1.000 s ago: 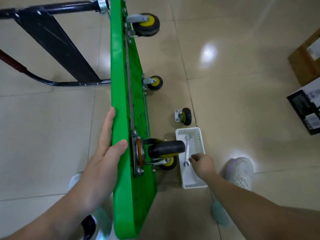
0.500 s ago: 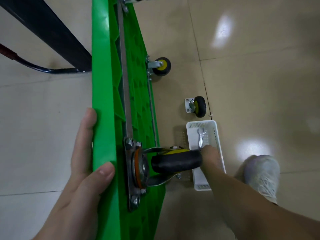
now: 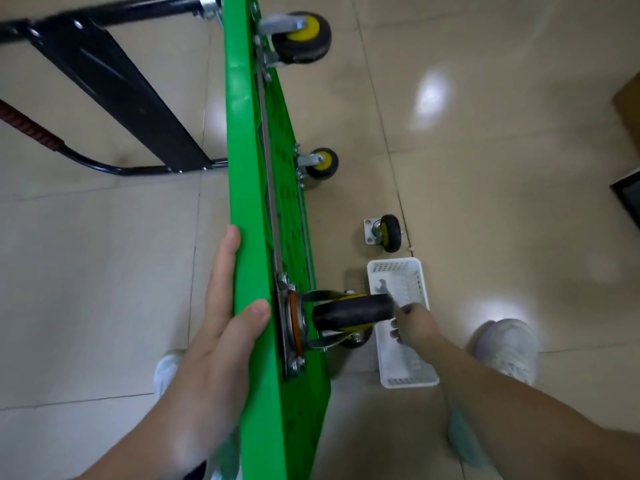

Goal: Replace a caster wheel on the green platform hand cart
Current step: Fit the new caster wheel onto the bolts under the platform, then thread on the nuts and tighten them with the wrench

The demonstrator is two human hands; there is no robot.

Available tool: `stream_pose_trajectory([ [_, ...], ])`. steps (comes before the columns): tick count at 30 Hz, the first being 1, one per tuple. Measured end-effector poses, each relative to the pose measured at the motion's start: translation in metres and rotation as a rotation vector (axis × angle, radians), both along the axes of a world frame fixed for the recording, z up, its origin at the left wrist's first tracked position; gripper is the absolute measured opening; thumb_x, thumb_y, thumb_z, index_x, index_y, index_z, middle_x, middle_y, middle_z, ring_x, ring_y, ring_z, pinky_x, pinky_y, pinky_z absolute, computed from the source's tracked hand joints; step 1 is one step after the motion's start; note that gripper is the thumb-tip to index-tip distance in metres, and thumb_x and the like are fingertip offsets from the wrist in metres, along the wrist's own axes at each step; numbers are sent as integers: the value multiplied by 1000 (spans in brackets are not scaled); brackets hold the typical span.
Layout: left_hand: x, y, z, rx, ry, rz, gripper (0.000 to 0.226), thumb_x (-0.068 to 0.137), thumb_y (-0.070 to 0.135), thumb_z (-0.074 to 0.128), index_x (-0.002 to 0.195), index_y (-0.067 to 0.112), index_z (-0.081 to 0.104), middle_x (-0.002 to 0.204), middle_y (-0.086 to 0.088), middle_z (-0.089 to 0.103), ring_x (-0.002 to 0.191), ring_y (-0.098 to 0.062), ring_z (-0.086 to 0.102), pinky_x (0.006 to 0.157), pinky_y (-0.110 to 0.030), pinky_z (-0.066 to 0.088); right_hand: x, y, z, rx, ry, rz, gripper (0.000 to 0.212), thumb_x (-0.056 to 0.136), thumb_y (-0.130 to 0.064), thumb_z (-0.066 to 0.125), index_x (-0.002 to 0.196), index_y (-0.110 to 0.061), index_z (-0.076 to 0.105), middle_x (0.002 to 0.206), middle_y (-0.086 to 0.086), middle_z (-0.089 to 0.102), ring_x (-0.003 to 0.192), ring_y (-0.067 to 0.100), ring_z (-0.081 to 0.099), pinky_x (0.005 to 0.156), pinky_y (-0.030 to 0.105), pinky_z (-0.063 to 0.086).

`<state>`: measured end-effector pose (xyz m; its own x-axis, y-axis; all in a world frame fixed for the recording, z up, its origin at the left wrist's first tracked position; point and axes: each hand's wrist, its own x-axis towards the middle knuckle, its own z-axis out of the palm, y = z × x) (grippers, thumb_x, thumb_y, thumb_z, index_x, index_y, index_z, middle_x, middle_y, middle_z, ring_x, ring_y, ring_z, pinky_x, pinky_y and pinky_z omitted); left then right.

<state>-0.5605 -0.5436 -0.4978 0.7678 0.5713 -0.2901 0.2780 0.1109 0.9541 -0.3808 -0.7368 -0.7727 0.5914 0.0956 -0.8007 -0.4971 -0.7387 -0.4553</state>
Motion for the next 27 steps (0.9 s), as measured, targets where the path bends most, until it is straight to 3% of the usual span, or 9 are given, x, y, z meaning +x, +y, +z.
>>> stream_pose_trajectory([
  [5, 1, 4, 9, 38, 70, -85, 67, 83, 54, 49, 136, 83, 19, 140, 56, 34, 143, 11, 34, 124, -41, 24, 11, -17, 76, 130, -148, -14, 8, 101, -19, 54, 97, -14, 60, 87, 11, 72, 68, 21, 65, 55, 27, 47],
  [7, 2, 1, 16, 54, 85, -111, 63, 93, 45, 46, 135, 84, 17, 131, 62, 32, 131, 27, 31, 122, -31, 23, 18, -23, 108, 182, -196, -28, 8, 98, -19, 58, 96, -13, 63, 85, 11, 73, 67, 21, 65, 56, 29, 49],
  [9, 3, -2, 22, 85, 101, -130, 65, 107, 29, 45, 136, 79, 15, 133, 55, 32, 119, 37, 33, 118, -24, 24, 26, -27, 143, 242, -257, -67, 9, 95, -17, 63, 95, -9, 66, 81, 12, 72, 64, 20, 63, 57, 30, 50],
  [11, 3, -3, 27, 96, 109, -141, 66, 110, 21, 40, 140, 72, 12, 141, 42, 29, 122, 27, 41, 116, -23, 26, 31, -28, 181, 328, -310, -111, 11, 93, -13, 66, 88, -3, 69, 73, 13, 69, 61, 21, 59, 57, 31, 50],
  [13, 2, -4, 31, 103, 113, -160, 65, 110, 22, 39, 146, 67, 9, 147, 32, 28, 134, 7, 39, 119, -28, 27, 32, -28, 216, 417, -327, -138, 14, 92, -11, 68, 84, 1, 70, 66, 10, 65, 61, 21, 56, 58, 30, 49],
  [15, 0, -4, 34, 88, 107, -162, 64, 110, 25, 38, 150, 64, 7, 148, 27, 29, 135, -3, 39, 115, -30, 31, 30, -28, 247, 506, -319, -146, 14, 89, -12, 70, 82, 0, 71, 65, 8, 62, 64, 22, 53, 60, 30, 47],
  [18, -1, -5, 36, 106, 111, -163, 65, 110, 24, 39, 152, 62, 7, 148, 25, 30, 133, -3, 39, 105, -23, 30, 22, -25, 287, 651, -284, -171, 7, 87, -8, 71, 81, -5, 71, 69, 9, 58, 66, 21, 51, 63, 30, 45],
  [22, -1, -5, 36, 115, 112, -167, 65, 110, 28, 40, 138, 77, 8, 153, 19, 35, 137, -9, 44, 114, -31, 33, 9, -13, 330, 810, -282, -189, 3, 91, -2, 68, 92, -2, 70, 71, 6, 55, 66, 15, 50, 67, 26, 47],
  [27, -1, -4, 38, 120, 112, -173, 65, 109, 33, 39, 132, 84, 5, 154, 17, 35, 124, -4, 53, 106, -34, 42, -2, 7, 363, 724, -453, 151, 10, 92, -10, 68, 92, -16, 75, 80, -12, 72, 67, 5, 60, 72, 17, 51],
])
